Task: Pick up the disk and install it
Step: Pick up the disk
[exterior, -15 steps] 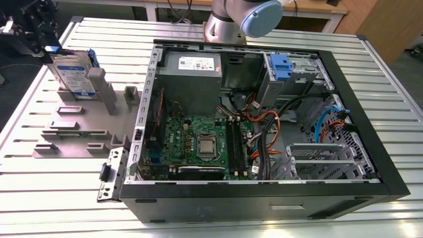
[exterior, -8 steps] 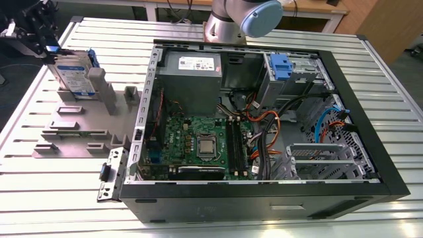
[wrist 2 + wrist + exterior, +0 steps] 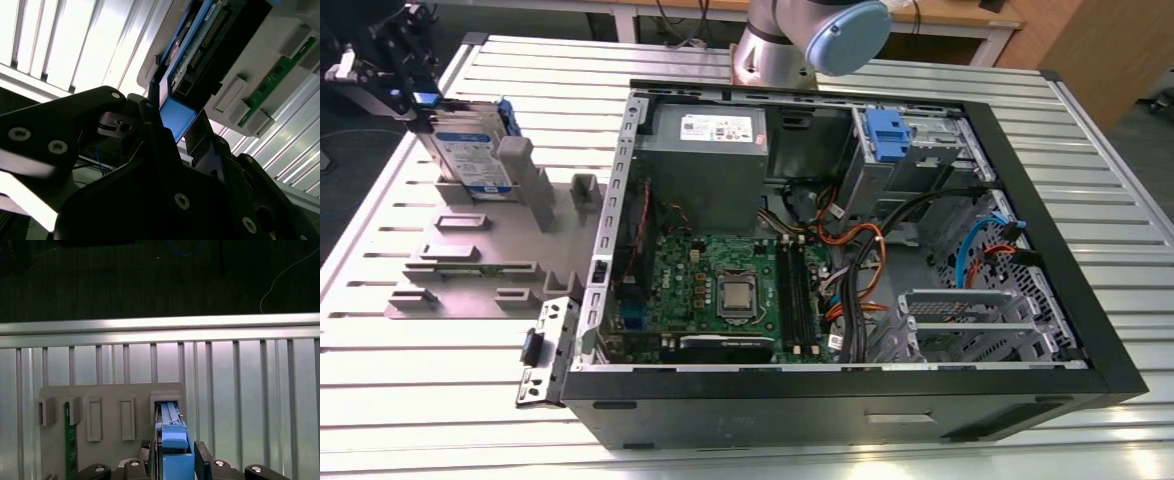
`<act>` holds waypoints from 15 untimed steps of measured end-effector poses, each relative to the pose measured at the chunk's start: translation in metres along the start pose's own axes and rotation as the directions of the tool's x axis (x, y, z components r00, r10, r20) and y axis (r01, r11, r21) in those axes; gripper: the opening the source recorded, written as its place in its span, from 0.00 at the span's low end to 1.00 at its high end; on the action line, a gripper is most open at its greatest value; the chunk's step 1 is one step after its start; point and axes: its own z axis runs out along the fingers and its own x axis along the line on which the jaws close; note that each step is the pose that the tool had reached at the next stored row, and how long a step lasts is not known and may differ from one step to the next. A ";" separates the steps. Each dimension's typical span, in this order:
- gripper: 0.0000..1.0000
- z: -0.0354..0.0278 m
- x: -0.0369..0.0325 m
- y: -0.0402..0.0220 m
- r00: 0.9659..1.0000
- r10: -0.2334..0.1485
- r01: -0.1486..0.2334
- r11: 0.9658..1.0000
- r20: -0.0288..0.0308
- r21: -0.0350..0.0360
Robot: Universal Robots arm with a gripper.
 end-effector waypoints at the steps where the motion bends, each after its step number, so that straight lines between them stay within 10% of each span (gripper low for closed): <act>1: 0.46 0.0006 0.0000 0.0000 1.000 0.000 0.000 1.000 0.000 0.000; 15: 0.46 0.0064 0.0000 -0.0005 1.000 0.000 0.000 1.000 -0.001 -0.014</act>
